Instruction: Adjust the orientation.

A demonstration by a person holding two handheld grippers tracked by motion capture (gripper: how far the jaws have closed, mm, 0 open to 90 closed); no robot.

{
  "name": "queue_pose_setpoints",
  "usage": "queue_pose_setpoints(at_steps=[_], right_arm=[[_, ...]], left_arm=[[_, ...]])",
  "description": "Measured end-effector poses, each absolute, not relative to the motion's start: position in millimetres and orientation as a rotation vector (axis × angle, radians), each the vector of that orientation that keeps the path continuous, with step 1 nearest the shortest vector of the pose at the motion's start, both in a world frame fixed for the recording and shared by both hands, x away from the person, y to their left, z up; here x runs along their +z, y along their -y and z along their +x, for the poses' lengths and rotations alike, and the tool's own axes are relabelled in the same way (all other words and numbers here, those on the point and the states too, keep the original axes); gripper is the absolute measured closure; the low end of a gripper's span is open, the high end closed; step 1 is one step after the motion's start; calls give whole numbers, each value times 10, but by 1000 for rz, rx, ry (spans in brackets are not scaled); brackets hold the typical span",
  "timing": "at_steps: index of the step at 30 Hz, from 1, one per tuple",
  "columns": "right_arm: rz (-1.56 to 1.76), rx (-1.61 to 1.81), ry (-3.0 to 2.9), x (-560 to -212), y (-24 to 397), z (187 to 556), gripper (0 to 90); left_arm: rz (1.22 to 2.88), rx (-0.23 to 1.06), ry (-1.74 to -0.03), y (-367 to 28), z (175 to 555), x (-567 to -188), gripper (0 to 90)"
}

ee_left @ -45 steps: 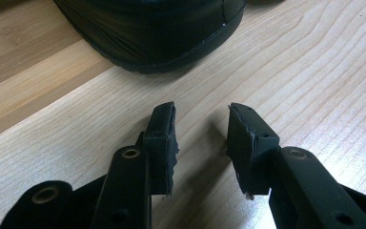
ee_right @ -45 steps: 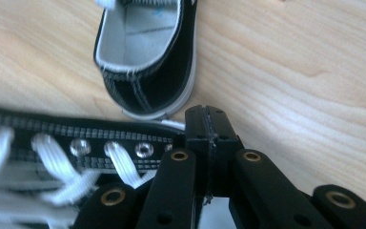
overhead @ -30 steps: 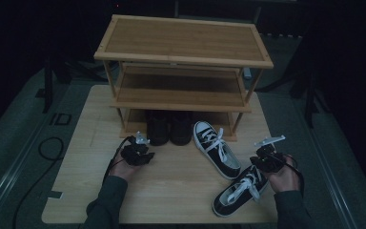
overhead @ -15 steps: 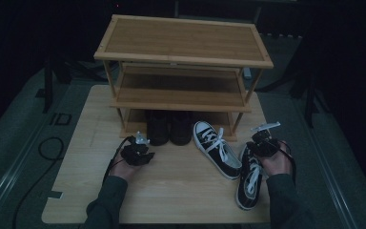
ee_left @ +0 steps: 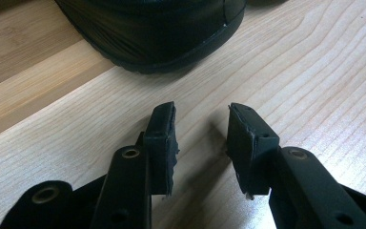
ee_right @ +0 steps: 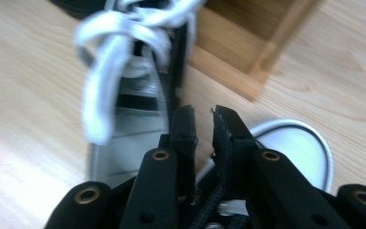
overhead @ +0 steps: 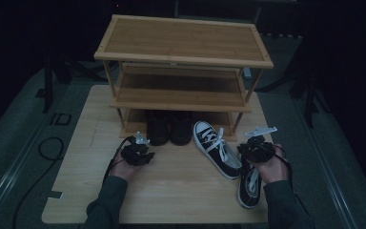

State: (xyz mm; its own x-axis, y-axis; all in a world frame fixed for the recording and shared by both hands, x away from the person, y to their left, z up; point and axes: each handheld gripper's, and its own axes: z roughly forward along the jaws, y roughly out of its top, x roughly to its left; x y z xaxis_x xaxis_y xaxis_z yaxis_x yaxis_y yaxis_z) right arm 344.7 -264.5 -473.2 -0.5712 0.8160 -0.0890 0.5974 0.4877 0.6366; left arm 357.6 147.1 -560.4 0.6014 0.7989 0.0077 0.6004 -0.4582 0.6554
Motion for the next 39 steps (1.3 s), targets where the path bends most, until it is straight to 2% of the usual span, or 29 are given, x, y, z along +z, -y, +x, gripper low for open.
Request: queue_pose_setpoints(at_steps=[10,12,13,26,39], right_arm=[[1184,723,-2430,-4914,2397,3544,729],[1220,704,-2450,-4956,2370,3590,876],[1224,704,-2449,-4964,2359,3590,885],[1220,764,-2496,-4810,2250,3417,892],[1210,746,-2567,-4909,2316,3186,892]], left_arm=[[2215,419,-1098,-1473,3578,-5604,630],[2215,420,-1098,-1474,3578,-5605,630],[2214,420,-1098,-1474,3578,-5605,630],[2218,419,-1100,-1469,3585,-5603,630],[2223,419,-1096,-1471,3590,-5600,629]])
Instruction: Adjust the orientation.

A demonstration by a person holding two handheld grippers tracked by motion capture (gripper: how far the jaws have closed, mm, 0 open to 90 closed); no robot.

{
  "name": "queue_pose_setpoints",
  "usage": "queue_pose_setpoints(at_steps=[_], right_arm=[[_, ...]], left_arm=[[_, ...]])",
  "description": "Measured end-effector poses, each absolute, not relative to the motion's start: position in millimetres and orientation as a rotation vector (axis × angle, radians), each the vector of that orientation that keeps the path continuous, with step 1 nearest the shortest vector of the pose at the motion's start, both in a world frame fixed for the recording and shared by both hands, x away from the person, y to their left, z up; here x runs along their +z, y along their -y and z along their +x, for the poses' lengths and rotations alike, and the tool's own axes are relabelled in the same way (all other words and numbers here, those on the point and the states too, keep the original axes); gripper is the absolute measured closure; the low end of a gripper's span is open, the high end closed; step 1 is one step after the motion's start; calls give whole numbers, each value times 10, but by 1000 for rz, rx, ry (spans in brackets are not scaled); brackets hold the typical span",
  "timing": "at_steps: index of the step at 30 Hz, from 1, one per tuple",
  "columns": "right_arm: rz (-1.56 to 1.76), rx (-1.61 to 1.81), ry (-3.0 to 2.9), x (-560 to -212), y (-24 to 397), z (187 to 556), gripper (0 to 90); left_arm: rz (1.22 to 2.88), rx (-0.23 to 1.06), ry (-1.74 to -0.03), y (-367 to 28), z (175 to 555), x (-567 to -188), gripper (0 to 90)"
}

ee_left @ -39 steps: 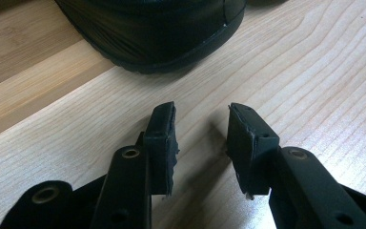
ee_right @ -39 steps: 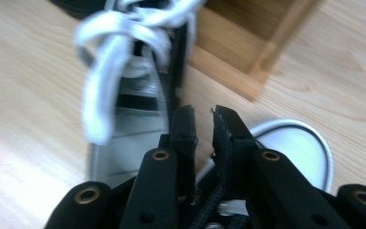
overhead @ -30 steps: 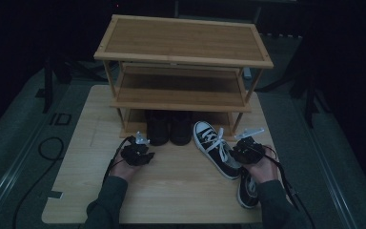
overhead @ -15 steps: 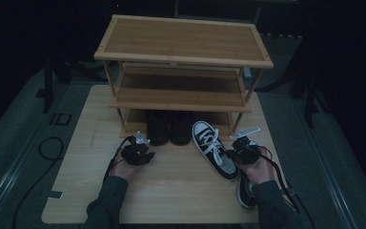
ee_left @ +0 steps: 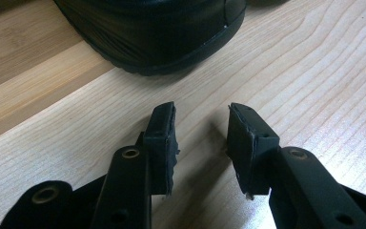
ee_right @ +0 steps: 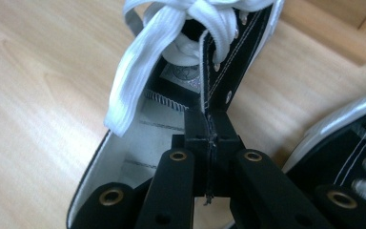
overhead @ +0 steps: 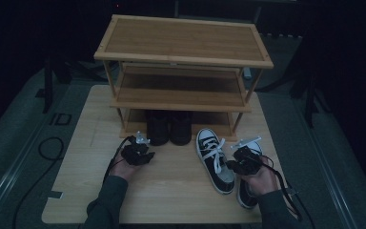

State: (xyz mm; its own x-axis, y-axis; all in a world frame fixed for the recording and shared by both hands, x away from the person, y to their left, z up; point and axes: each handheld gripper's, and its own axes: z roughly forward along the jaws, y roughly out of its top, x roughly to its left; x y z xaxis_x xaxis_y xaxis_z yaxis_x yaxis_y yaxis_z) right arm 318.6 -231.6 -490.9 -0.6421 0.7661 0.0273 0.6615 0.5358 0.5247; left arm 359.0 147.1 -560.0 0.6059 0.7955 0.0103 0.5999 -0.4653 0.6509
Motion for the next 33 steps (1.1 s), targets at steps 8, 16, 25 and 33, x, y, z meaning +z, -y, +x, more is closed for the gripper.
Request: queue_pose_setpoints(at_steps=[8,16,25,33], right_arm=[[1209,715,-2564,-4945,2432,3050,859],[1229,752,-2523,-4758,2606,2932,778],[1310,755,-2474,-4691,2815,2819,749],[1354,755,-2492,-4759,2888,2750,729]], left_arm=[[2222,420,-1099,-1468,3589,-5601,630],[2220,420,-1102,-1467,3586,-5601,630],[2213,422,-1103,-1468,3582,-5605,629],[2216,422,-1104,-1466,3583,-5604,629]])
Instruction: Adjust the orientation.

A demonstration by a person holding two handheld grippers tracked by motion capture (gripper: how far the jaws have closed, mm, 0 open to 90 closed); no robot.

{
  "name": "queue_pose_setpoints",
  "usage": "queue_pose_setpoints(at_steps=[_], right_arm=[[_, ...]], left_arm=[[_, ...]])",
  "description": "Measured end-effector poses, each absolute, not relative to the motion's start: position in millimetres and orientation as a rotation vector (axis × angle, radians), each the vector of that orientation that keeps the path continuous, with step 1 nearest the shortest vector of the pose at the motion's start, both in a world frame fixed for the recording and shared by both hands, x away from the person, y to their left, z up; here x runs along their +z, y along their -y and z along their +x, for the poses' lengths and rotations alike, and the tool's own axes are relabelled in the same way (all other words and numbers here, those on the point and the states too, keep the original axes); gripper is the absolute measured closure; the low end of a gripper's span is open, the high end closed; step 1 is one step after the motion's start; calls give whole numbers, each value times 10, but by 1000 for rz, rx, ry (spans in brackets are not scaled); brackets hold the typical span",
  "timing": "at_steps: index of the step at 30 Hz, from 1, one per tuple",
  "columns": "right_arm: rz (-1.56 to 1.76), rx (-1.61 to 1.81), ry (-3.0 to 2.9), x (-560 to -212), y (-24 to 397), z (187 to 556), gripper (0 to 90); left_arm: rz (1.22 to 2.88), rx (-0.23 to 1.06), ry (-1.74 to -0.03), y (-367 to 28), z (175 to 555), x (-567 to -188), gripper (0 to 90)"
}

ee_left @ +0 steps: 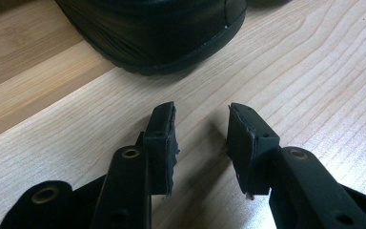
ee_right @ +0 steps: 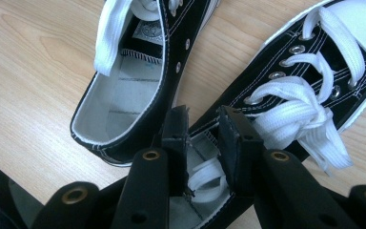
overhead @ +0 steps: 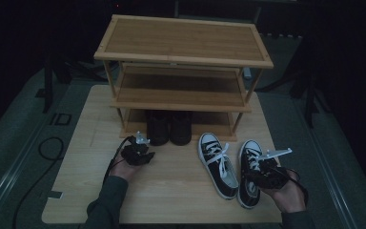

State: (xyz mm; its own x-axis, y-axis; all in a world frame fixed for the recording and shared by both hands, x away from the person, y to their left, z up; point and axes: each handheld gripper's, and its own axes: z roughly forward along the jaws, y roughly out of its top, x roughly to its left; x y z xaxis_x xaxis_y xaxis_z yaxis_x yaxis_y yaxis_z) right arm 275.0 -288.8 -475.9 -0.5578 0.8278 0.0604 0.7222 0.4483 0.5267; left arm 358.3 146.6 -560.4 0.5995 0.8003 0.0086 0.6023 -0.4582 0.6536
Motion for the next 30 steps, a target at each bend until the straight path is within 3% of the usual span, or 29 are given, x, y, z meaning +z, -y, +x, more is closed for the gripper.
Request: queue_pose_setpoints(at_steps=[9,16,20,23,30], right_arm=[[1410,721,-2486,-4789,2932,2725,703],[1480,806,-2431,-4859,2917,2800,626],[1499,822,-2381,-4891,2889,2854,682],[1488,826,-2333,-4895,2881,2867,789],[1412,777,-2267,-4836,2877,2878,873]], left_arm=[[2215,421,-1103,-1467,3583,-5604,628],[2218,423,-1105,-1460,3588,-5602,627],[2216,423,-1102,-1462,3589,-5603,627],[2217,423,-1103,-1461,3589,-5603,627],[2216,422,-1103,-1459,3591,-5603,627]])
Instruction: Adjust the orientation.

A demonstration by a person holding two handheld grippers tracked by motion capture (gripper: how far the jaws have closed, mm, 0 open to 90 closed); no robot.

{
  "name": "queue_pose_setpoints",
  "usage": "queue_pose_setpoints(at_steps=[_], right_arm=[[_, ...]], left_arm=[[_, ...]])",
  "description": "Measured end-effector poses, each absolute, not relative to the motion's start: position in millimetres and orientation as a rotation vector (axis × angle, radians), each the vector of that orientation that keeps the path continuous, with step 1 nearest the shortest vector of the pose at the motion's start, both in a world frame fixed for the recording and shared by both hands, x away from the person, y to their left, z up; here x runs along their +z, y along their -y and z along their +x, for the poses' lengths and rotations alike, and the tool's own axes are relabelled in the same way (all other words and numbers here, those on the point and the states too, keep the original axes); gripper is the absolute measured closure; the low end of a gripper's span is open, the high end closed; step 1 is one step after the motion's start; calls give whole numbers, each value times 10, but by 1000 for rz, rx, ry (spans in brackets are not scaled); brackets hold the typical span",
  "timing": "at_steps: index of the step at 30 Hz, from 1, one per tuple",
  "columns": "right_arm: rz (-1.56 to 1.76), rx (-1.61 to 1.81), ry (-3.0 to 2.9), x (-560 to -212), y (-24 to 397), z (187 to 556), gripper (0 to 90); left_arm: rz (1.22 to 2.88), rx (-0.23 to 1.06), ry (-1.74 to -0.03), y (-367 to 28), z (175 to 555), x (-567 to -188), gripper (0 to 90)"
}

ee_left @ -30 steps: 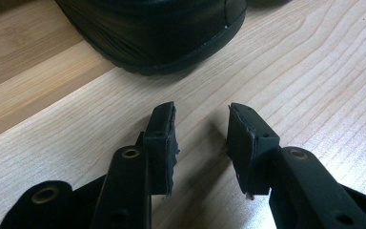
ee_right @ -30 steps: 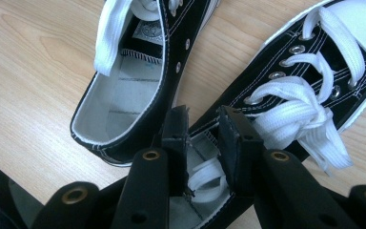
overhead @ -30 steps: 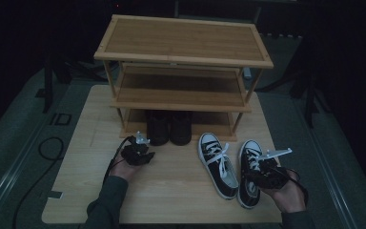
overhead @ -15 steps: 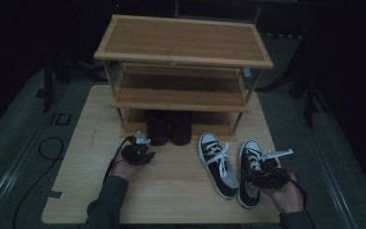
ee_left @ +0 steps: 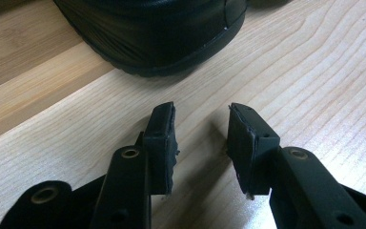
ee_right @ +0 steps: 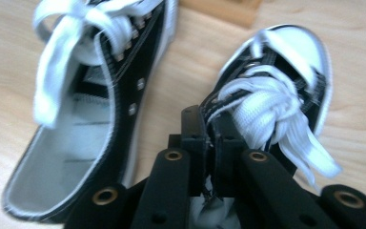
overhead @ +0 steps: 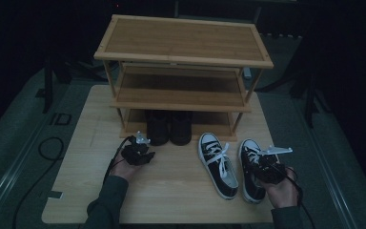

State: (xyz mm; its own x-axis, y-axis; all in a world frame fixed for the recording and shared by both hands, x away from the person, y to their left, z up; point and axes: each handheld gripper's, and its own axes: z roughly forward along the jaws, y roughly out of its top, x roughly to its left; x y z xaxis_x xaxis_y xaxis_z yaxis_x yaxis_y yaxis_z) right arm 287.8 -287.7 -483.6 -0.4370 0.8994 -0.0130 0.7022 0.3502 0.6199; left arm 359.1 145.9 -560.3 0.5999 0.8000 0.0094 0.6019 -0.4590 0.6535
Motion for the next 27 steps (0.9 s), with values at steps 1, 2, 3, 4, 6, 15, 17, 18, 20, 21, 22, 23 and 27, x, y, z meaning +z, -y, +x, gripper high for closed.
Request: queue_pose_setpoints(at_steps=[1,2,3,4,6,15,17,18,20,21,22,23,27], right_arm=[[1405,768,-2250,-4817,2889,2883,882],[1397,766,-2223,-4787,2919,2904,886],[1394,769,-2216,-4777,2930,2911,888],[1393,769,-2208,-4768,2937,2921,888],[1387,773,-2204,-4762,2940,2936,889],[1342,830,-2175,-4686,2899,2862,889],[1324,829,-2177,-4653,2867,2892,889],[1313,824,-2180,-4647,2842,2912,889],[1285,811,-2178,-4654,2787,2952,889],[1282,811,-2172,-4660,2770,2969,889],[1286,821,-2170,-4663,2758,2988,890],[1282,822,-2159,-4667,2744,3003,889],[1258,828,-2139,-4686,2676,3055,890]], left_arm=[[2214,423,-1104,-1456,3592,-5604,627],[2213,423,-1104,-1456,3593,-5604,627],[2213,423,-1105,-1456,3593,-5605,627],[2213,423,-1104,-1455,3594,-5605,626],[2213,422,-1104,-1454,3595,-5604,626],[2212,423,-1106,-1452,3595,-5605,626],[2210,425,-1110,-1448,3593,-5605,626],[2210,425,-1109,-1449,3593,-5605,626],[2211,425,-1108,-1450,3594,-5606,626],[2210,424,-1107,-1451,3594,-5606,626],[2211,424,-1107,-1451,3594,-5605,626],[2212,423,-1105,-1452,3595,-5605,626],[2211,424,-1106,-1452,3594,-5606,626]])
